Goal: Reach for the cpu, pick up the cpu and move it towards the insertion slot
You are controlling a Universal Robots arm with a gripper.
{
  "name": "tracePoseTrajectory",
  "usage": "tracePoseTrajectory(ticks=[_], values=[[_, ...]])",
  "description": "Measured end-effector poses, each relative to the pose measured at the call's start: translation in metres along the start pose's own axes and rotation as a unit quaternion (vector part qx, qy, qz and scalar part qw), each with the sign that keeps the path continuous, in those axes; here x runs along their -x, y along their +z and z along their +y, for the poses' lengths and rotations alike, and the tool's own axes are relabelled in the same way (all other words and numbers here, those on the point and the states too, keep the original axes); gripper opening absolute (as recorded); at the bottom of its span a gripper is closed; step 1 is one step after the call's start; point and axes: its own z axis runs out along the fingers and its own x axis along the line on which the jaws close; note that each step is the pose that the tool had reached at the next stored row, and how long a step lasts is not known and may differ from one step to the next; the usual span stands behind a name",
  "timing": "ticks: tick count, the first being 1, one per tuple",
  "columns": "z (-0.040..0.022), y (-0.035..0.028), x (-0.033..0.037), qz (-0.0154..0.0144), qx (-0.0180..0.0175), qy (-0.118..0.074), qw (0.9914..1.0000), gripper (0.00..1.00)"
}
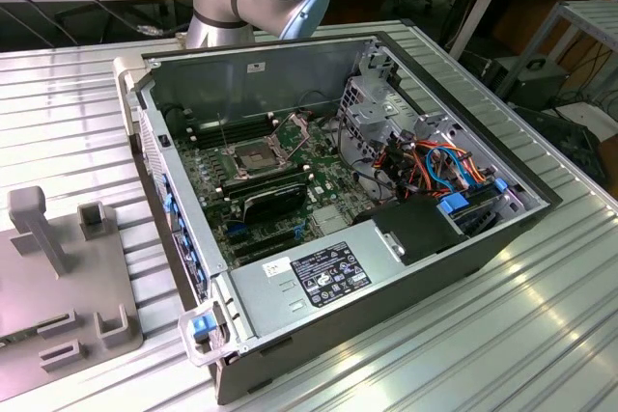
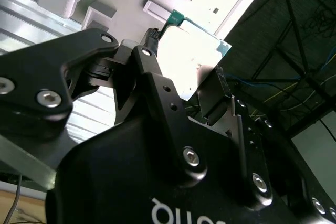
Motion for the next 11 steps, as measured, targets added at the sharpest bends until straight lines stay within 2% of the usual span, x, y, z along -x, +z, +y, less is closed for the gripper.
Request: tracePoseTrajectory(ticks=[5, 7, 11], values=[[-0.0001, -0.0068, -0.0001, 0.0, 0.0, 0.0, 1.0, 0.55], [-0.0002, -0.0128, -0.0001, 0.0, 0.0, 0.0, 1.0, 0.55], [-0.0003, -0.0194, -0.0003, 0.0, 0.0, 0.0, 1.0, 0.55]])
